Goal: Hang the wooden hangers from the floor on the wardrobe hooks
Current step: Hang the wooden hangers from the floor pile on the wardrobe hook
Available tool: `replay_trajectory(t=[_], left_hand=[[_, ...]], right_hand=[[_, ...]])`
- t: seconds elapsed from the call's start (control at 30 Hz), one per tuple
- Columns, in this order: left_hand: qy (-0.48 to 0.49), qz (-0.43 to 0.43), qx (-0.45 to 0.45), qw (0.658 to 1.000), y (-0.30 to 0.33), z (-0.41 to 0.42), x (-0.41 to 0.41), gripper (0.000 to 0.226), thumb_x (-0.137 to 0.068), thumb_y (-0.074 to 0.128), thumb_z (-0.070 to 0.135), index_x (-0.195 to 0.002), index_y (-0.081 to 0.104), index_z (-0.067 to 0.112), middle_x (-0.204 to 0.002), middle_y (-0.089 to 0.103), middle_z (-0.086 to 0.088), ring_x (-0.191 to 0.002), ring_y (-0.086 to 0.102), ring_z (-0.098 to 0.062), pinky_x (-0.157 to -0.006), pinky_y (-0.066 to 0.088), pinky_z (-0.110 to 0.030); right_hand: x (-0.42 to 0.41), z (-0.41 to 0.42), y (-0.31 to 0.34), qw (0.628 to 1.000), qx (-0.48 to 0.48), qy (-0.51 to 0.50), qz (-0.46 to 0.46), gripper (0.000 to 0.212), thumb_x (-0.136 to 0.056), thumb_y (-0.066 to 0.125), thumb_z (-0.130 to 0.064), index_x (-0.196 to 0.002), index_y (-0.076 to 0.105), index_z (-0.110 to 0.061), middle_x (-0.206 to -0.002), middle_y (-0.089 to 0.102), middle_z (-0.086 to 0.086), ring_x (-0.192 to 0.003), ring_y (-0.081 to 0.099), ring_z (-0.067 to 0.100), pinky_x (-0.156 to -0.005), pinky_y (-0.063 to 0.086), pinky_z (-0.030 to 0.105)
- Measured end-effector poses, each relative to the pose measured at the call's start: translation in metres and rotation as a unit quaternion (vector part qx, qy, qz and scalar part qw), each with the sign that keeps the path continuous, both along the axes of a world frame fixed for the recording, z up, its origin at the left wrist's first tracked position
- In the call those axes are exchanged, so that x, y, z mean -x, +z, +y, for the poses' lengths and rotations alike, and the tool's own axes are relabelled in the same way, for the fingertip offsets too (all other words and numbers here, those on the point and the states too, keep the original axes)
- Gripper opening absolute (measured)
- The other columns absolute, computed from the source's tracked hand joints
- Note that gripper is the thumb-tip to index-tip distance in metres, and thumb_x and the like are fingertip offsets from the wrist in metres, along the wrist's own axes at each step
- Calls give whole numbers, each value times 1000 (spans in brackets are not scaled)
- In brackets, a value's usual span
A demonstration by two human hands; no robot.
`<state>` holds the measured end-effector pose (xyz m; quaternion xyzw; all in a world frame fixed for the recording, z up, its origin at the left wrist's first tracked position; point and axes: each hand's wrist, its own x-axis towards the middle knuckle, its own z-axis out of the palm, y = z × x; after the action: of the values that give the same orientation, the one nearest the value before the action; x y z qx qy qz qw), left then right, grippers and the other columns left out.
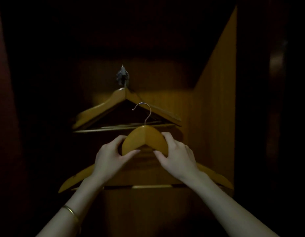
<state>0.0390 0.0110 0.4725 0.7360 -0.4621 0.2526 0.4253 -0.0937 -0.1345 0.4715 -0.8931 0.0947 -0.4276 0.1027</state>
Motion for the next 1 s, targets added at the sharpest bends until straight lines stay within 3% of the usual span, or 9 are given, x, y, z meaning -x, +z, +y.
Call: replay_trajectory(t=[0.23, 0.37, 0.53, 0.67, 0.73, 1.0], left_hand=[[69, -79, 25, 994, 53, -8, -48, 56, -76, 60, 51, -123, 49, 23, -95, 59, 10, -68, 55, -3, -68, 49, -21], [84, -106, 30, 990, 86, -21, -69, 54, -78, 59, 50, -122, 49, 20, -95, 62, 4, -70, 55, -8, -63, 46, -19], [98, -115, 51, 987, 121, -38, -94, 57, -79, 59, 49, -126, 47, 18, -103, 62, 0, -78, 56, -11, -69, 47, -24], [97, -119, 68, 986, 140, -49, -113, 58, -77, 62, 47, -125, 43, 20, -112, 62, -2, -80, 59, -11, -69, 54, -28], [96, -113, 67, 987, 144, -55, -122, 58, -76, 63, 48, -123, 43, 20, -113, 62, -3, -83, 61, -13, -73, 56, -34], [110, -121, 88, 983, 118, -63, -136, 58, -76, 64, 45, -124, 44, 20, -98, 52, 12, -75, 57, -7, -68, 54, -26]], right_hand=[[-54, -9, 55, 999, 29, -11, -39, 58, -90, 50, -44, -139, 27, -23, -111, 60, 1, -93, 63, 23, -82, 51, 34], [-77, -21, 90, 997, 52, -11, -50, 55, -90, 52, -43, -136, 31, -20, -90, 51, -5, -73, 53, 15, -69, 45, 28], [-105, -42, 129, 996, 69, -4, -60, 56, -90, 51, -43, -137, 32, -21, -107, 60, 4, -91, 61, 26, -81, 50, 38], [-128, -57, 149, 996, 59, 25, -62, 54, -89, 53, -43, -136, 36, -23, -95, 57, 0, -90, 62, 26, -78, 49, 34], [-137, -65, 153, 996, 52, 35, -64, 57, -88, 54, -43, -138, 35, -23, -100, 61, 2, -91, 62, 26, -82, 50, 38], [-158, -81, 137, 994, 74, 57, -58, 66, -86, 54, -47, -143, 27, -26, -107, 61, 3, -87, 61, 21, -84, 52, 41]])
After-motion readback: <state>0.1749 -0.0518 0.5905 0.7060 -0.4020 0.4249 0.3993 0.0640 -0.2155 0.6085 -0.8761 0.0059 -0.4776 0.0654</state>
